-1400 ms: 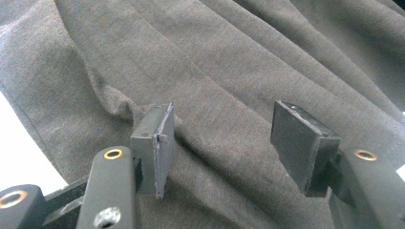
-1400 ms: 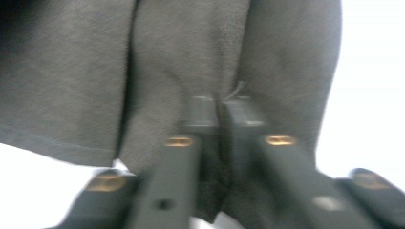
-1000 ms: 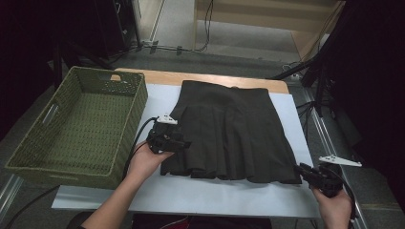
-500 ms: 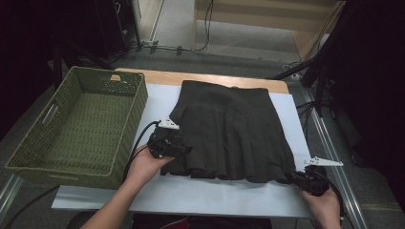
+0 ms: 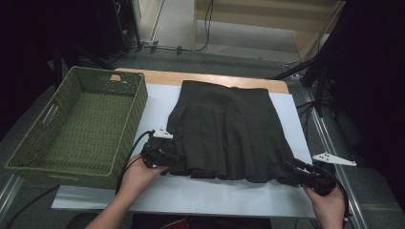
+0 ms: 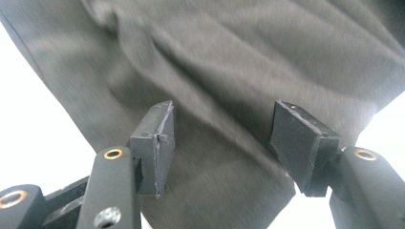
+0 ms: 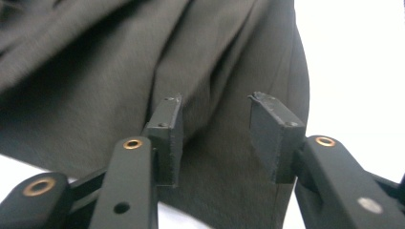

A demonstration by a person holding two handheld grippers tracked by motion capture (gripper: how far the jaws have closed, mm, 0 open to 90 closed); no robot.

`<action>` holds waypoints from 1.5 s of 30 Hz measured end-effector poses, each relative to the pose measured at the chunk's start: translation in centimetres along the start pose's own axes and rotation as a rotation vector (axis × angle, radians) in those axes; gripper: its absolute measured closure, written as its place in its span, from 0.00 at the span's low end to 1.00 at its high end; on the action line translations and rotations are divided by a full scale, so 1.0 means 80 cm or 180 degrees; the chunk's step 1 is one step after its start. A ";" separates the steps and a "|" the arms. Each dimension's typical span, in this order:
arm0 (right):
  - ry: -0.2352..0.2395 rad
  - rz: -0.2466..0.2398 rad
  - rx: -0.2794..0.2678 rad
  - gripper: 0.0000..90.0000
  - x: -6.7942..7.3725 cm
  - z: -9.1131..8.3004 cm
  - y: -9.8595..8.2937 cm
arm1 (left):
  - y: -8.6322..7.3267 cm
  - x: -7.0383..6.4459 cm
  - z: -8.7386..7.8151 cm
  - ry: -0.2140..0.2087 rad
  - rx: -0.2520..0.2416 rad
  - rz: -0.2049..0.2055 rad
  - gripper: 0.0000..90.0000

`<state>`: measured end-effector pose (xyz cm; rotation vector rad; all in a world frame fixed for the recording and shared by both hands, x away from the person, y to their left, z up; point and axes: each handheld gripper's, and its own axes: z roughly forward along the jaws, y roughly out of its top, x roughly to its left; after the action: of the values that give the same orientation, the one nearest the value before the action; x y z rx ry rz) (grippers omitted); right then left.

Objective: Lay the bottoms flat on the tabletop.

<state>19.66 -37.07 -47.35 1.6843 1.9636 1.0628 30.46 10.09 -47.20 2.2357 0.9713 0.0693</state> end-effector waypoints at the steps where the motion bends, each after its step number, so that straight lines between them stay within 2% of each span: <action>1: -0.0003 -0.0029 -0.0026 0.57 0.002 0.000 0.002 | -0.003 -0.001 0.001 0.0016 -0.0002 -0.0012 0.48; 2: -0.0020 -0.0070 -0.0045 0.56 0.004 0.000 0.004 | -0.005 0.001 0.003 0.0038 0.0012 -0.0053 0.49; 3: -0.0020 -0.0090 -0.0032 0.56 0.007 0.001 0.006 | -0.007 0.003 0.006 0.0052 0.0041 -0.0159 0.49; 4: -0.0009 -0.0098 -0.0026 0.55 0.010 0.002 0.007 | -0.010 0.005 0.010 0.0012 0.0074 -0.0254 0.51; 6: 0.0010 -0.0141 -0.0030 0.55 0.014 0.004 0.009 | -0.015 0.007 0.018 -0.0006 0.0097 -0.0321 0.54; 8: 0.0038 -0.0191 -0.0062 0.55 0.019 0.006 0.013 | -0.017 0.007 0.021 -0.0058 0.0031 -0.0345 0.69; 10: 0.0064 -0.0234 -0.0069 0.55 0.023 0.009 0.017 | -0.019 0.005 0.024 -0.0043 0.0021 -0.0327 0.83; 12: 0.0093 -0.0264 -0.0035 0.55 0.026 0.013 0.018 | -0.020 0.006 0.023 -0.0049 0.0068 -0.0328 0.96; 14: 0.0116 -0.0297 -0.0013 0.57 0.029 0.016 0.019 | -0.018 0.010 0.016 -0.0142 0.0145 -0.0432 0.99; 15: 0.0129 -0.0317 0.0005 0.57 0.029 0.017 0.020 | -0.017 0.010 0.009 -0.0201 0.0143 -0.0486 0.99; 16: 0.0137 -0.0327 0.0000 0.57 0.030 0.018 0.021 | -0.016 0.008 -0.002 -0.0215 0.0092 -0.0474 0.99; 21: 0.0172 -0.0362 -0.0023 0.57 0.034 0.019 0.025 | -0.009 -0.015 -0.061 -0.0117 -0.0256 -0.0277 0.99; 25: 0.0195 -0.0403 -0.0038 0.57 0.043 0.022 0.028 | -0.008 -0.030 -0.081 -0.0188 -0.0481 -0.0172 0.92; 27: 0.0222 -0.0427 -0.0050 0.57 0.048 0.022 0.030 | -0.008 -0.031 -0.079 -0.0190 -0.0474 -0.0146 0.90; 30: 0.0271 -0.0436 -0.0067 0.56 0.055 0.024 0.032 | -0.009 -0.023 -0.072 -0.0197 -0.0435 -0.0206 0.85; 34: 0.0322 -0.0455 -0.0073 0.55 0.063 0.026 0.035 | -0.013 -0.009 -0.064 -0.0023 -0.0354 -0.0287 0.68; 36: 0.0326 -0.0482 -0.0073 0.55 0.066 0.029 0.036 | -0.016 -0.002 -0.057 -0.0001 -0.0292 -0.0366 0.64; 37: 0.0334 -0.0485 -0.0065 0.54 0.068 0.030 0.037 | -0.018 0.000 -0.054 0.0035 -0.0262 -0.0397 0.59; 40: 0.0360 -0.0502 -0.0074 0.54 0.074 0.034 0.040 | -0.021 0.004 -0.043 0.0038 -0.0194 -0.0432 0.58; 43: 0.0385 -0.0532 -0.0070 0.53 0.083 0.040 0.044 | -0.021 0.006 -0.029 0.0017 -0.0089 -0.0478 0.62; 45: 0.0416 -0.0547 -0.0066 0.53 0.090 0.045 0.047 | -0.019 0.004 -0.024 -0.0064 -0.0075 -0.0487 0.75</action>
<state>23.01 -29.05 -45.49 1.4378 2.1265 1.1497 29.15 12.16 -46.74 2.1296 1.1214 -0.0104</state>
